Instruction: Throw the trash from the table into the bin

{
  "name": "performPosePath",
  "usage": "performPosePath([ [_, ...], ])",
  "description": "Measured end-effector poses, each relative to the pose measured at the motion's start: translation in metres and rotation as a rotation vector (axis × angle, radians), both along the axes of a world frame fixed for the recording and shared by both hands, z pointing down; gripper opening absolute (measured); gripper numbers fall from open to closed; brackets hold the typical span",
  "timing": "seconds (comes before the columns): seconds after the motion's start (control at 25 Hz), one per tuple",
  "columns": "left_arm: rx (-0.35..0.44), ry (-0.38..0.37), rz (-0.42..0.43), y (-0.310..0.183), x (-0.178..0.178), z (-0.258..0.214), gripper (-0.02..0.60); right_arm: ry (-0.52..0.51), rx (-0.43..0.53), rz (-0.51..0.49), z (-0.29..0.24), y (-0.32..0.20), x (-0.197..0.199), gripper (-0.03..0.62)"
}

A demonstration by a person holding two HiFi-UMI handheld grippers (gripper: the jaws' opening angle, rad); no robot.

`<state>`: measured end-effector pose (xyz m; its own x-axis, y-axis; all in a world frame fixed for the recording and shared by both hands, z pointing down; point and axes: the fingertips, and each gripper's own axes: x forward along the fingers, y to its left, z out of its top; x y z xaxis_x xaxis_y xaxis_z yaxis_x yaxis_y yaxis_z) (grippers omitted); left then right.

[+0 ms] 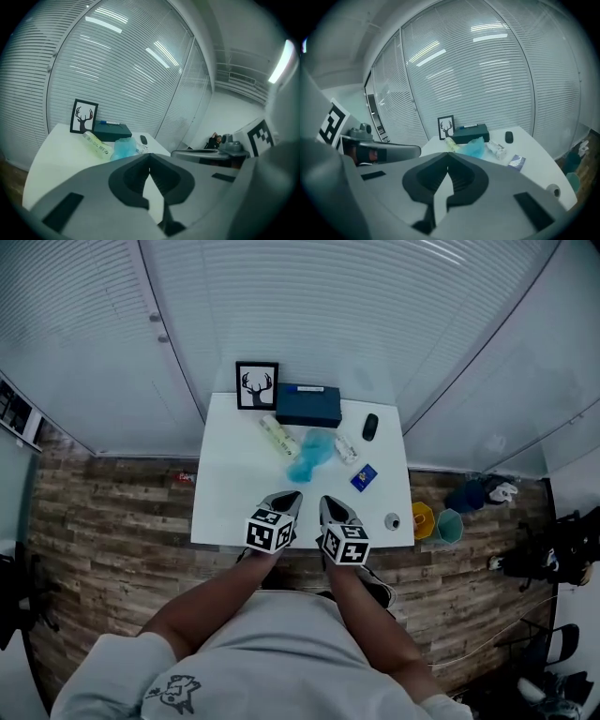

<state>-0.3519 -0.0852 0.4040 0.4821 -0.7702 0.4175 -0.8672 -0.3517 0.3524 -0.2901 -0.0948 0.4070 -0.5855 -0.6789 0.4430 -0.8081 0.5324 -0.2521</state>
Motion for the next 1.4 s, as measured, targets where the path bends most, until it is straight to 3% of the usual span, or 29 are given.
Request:
performPosePath([
  [0.2,0.001,0.015,-0.051,-0.007,-0.026,0.000,0.006,0.014,0.007,-0.045,-0.001,0.000,-0.023,0.006],
  [0.76,-0.013,0.013,-0.122,-0.036,-0.045,0.005,0.006,-0.012,-0.011,-0.135,0.006,-0.053,-0.050,0.006],
  [1.2,-0.065,0.044,-0.201,-0.079,-0.042,0.026,0.008,0.027,-0.065,-0.178,0.031,-0.106,-0.042,0.008],
  [1.4,-0.100,0.061,-0.228,-0.092,-0.037,0.041,0.008,0.045,-0.106,-0.205,0.049,-0.126,-0.036,0.046],
])
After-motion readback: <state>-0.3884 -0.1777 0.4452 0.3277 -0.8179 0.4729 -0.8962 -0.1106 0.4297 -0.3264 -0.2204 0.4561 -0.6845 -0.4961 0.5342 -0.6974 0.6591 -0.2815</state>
